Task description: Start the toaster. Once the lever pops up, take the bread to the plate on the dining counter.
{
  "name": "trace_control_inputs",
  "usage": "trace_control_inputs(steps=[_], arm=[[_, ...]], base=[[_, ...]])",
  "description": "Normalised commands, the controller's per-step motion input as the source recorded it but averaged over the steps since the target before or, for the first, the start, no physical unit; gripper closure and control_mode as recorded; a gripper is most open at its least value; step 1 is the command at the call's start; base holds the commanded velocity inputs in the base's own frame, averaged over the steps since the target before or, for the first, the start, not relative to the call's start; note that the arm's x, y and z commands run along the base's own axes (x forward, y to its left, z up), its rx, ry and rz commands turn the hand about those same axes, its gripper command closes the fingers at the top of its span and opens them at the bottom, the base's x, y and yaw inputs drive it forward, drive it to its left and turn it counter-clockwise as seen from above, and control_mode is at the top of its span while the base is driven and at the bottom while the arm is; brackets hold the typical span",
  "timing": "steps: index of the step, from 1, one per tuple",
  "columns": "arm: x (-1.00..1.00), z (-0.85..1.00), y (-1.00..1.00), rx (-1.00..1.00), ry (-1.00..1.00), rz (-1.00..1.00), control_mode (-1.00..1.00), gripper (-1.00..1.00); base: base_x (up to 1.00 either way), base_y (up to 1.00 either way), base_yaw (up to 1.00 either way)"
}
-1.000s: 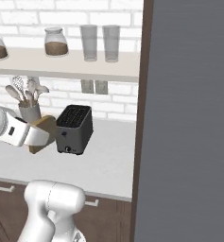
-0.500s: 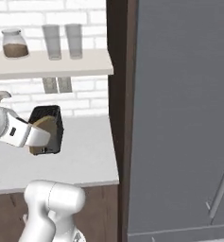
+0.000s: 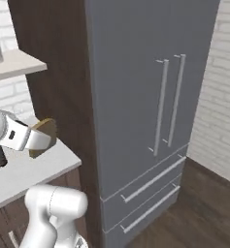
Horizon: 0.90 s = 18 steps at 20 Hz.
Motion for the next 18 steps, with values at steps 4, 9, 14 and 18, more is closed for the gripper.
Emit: trace_control_inputs(steps=[4, 9, 14, 18], arm=[[0.0, 0.0, 0.0, 0.0, 0.0, 0.0, 1.0, 1.0], [0.0, 0.0, 0.0, 0.0, 0.0, 0.0, 1.0, 1.0], [0.0, 0.0, 0.0, 0.0, 0.0, 0.0, 1.0, 1.0], [0.0, 0.0, 0.0, 0.0, 0.0, 0.0, 1.0, 1.0]], base=[[-0.23, 0.02, -0.88], [-0.31, 0.0, -0.8], [-0.13, 0.0, -0.8], [-0.01, 0.0, -0.79]])
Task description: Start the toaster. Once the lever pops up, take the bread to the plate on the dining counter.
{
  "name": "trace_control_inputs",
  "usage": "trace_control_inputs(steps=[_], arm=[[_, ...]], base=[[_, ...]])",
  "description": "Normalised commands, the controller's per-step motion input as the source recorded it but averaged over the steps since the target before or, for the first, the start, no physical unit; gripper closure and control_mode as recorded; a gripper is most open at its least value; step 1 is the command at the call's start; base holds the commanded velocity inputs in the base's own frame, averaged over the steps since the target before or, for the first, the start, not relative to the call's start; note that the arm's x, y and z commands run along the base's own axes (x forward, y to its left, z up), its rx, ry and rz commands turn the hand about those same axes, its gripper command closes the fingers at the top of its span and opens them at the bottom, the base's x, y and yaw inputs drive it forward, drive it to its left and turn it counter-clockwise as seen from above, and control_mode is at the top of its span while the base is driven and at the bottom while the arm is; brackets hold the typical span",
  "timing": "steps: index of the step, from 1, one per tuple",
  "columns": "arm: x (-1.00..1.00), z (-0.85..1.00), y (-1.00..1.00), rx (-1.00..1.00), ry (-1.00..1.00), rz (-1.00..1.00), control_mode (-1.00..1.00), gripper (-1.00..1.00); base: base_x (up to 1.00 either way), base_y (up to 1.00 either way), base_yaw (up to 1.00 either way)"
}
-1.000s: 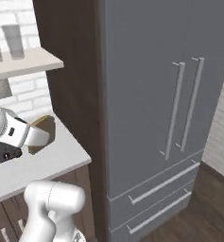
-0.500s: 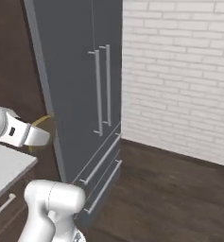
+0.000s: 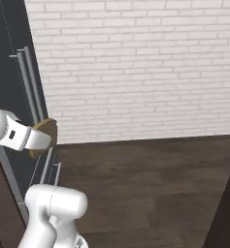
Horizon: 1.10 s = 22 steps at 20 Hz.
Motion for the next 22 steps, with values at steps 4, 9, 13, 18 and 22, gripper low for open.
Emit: trace_control_inputs(steps=[4, 9, 13, 18, 22], arm=[[0.0, 0.0, 0.0, 0.0, 0.0, 0.0, 1.0, 1.0], [0.0, 0.0, 0.0, 0.0, 0.0, 0.0, 1.0, 1.0], [0.0, 0.0, 0.0, 0.0, 0.0, 0.0, 1.0, 1.0], [0.0, 0.0, 0.0, 0.0, 0.0, 0.0, 1.0, 1.0], [0.0, 0.0, 0.0, 0.0, 0.0, 0.0, 1.0, 1.0]], base=[[0.0, 0.0, -0.76], [0.0, 0.0, -0.74], [0.1, 0.0, -0.59], [0.5, 0.06, -0.38], [0.79, 0.15, -0.26]])
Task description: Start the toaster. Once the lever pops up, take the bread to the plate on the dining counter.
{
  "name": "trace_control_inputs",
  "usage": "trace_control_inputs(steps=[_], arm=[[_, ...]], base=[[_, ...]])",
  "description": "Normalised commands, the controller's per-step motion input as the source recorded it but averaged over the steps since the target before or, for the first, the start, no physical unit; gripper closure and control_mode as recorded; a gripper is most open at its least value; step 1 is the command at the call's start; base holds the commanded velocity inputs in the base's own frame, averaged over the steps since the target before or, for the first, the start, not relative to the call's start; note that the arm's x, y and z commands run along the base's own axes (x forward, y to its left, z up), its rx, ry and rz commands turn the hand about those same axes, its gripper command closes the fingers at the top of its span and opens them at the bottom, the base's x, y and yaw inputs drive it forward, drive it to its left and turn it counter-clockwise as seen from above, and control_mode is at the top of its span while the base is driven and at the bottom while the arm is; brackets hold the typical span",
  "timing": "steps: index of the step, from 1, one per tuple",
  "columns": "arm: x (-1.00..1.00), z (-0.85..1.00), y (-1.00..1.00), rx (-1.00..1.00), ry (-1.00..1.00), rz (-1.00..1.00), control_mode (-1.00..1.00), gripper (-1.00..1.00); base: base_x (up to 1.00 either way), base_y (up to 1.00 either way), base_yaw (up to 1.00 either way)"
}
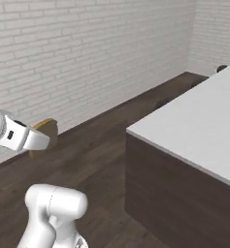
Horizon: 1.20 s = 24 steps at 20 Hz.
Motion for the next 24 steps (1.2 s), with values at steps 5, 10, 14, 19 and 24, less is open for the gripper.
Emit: trace_control_inputs(steps=[5, 10, 14, 19, 24], arm=[[0.0, 0.0, 0.0, 0.0, 0.0, 0.0, 1.0, 1.0], [0.0, 0.0, 0.0, 0.0, 0.0, 0.0, 1.0, 1.0], [0.0, 0.0, 0.0, 0.0, 0.0, 0.0, 1.0, 1.0], [0.0, 0.0, 0.0, 0.0, 0.0, 0.0, 1.0, 1.0], [0.0, 0.0, 0.0, 0.0, 0.0, 0.0, 1.0, 1.0]], base=[[0.91, 0.25, -0.17], [0.99, 0.47, -0.13], [1.0, 0.51, -0.13], [1.0, 0.52, -0.21], [1.0, 0.45, -0.29]])
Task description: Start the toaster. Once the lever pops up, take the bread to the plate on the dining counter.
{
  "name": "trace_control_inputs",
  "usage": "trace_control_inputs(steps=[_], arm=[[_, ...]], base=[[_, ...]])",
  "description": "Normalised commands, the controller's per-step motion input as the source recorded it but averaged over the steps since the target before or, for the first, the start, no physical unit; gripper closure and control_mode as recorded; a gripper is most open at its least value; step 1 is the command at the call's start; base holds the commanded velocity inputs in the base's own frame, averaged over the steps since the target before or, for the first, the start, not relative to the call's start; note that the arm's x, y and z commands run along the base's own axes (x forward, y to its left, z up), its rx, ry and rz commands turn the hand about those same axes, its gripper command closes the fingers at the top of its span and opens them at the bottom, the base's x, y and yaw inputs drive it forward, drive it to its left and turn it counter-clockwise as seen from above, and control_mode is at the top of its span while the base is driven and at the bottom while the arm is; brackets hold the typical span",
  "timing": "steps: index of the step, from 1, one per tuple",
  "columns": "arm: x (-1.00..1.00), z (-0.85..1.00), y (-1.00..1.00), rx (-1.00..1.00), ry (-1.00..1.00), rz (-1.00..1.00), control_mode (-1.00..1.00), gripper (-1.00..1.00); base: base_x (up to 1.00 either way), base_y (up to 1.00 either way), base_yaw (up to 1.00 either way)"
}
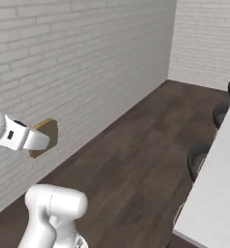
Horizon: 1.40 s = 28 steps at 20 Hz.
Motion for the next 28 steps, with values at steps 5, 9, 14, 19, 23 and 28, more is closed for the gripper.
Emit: trace_control_inputs(steps=[5, 9, 14, 19, 23, 28], arm=[[0.0, 0.0, 0.0, 0.0, 0.0, 0.0, 1.0, 1.0], [0.0, 0.0, 0.0, 0.0, 0.0, 0.0, 1.0, 1.0], [0.0, 0.0, 0.0, 0.0, 0.0, 0.0, 1.0, 1.0], [0.0, 0.0, 0.0, 0.0, 0.0, 0.0, 1.0, 1.0], [0.0, 0.0, 0.0, 0.0, 0.0, 0.0, 1.0, 1.0], [0.0, 0.0, 0.0, 0.0, 0.0, 0.0, 1.0, 1.0]], base=[[1.0, 0.34, -0.41], [1.0, 0.25, -0.46], [1.0, 0.22, -0.46], [1.0, 0.37, -0.45], [1.0, 0.61, -0.41], [1.0, 0.61, -0.37]])
